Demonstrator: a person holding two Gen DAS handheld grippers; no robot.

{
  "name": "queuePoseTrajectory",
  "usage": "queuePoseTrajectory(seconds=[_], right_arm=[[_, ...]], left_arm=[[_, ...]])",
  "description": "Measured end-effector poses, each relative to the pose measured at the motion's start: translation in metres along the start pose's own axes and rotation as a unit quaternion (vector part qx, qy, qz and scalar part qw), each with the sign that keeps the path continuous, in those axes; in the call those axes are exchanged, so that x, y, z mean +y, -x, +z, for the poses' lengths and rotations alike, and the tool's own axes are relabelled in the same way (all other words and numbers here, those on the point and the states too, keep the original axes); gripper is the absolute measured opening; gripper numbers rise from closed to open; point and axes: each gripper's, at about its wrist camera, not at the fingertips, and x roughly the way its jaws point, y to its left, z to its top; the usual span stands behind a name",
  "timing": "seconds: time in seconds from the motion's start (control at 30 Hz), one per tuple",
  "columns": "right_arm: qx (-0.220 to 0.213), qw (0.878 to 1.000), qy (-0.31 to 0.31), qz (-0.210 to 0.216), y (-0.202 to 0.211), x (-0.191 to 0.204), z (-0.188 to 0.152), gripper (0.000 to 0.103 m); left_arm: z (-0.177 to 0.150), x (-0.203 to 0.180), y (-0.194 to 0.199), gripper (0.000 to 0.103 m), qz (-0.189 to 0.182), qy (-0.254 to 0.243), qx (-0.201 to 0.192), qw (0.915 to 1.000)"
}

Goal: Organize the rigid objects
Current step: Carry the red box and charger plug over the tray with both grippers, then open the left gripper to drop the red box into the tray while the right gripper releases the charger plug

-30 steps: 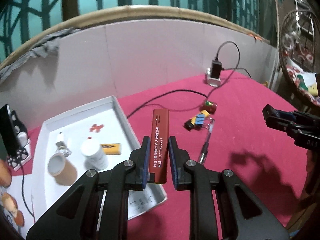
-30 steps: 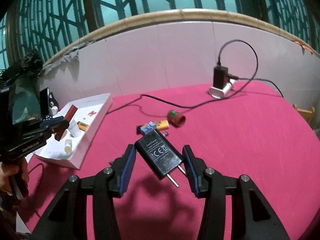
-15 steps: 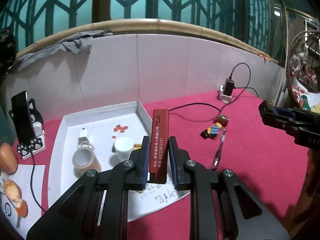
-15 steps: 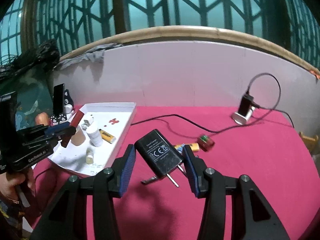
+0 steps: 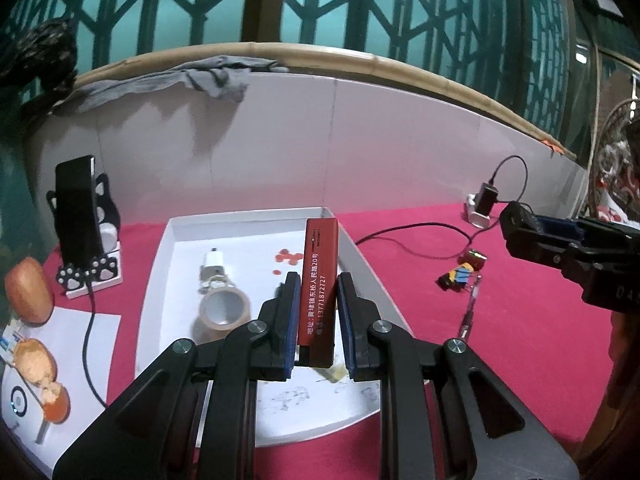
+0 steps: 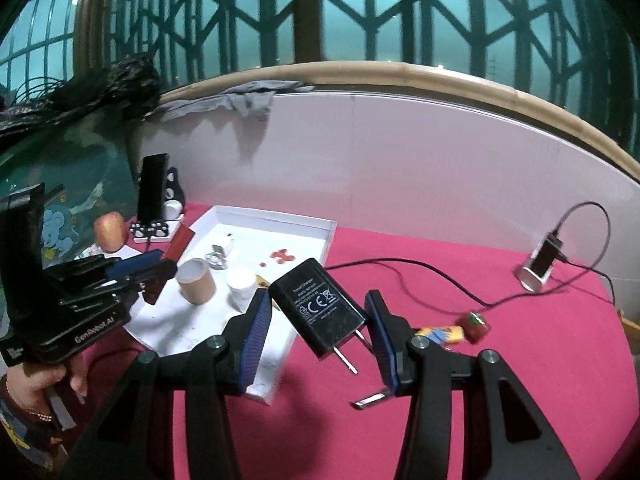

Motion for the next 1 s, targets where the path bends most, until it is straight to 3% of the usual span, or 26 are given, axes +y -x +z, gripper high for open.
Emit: queuePoseTrajectory(seconds=[0.37,0.53,0.83,1.0], right_arm=[[0.026,0.999,0.016,0.037,-0.047,0.04,0.018,0.048],[0.05,0.997,0.0,0.056,-0.077,0.05,0.021,0.048],[0.106,0.991,0.008,0.08,-0.122,0.08,-0.004,0.048],[0.116,0.99,0.015,0.075,-0.135,0.086,-0.01,0.048]], left_arm=[[0.01,0.074,-0.009,0.017,0.047,0.056,0.006,0.9973],[0.02,0.096,-0.034,0.017,0.035,0.076,0.03,0.996],[0.03,0.091,-0.098,0.017,0.032,0.063,0.082,0.9941],[0.026,0.084,-0.113,0.018,0.033,0.057,0.093,0.9935]])
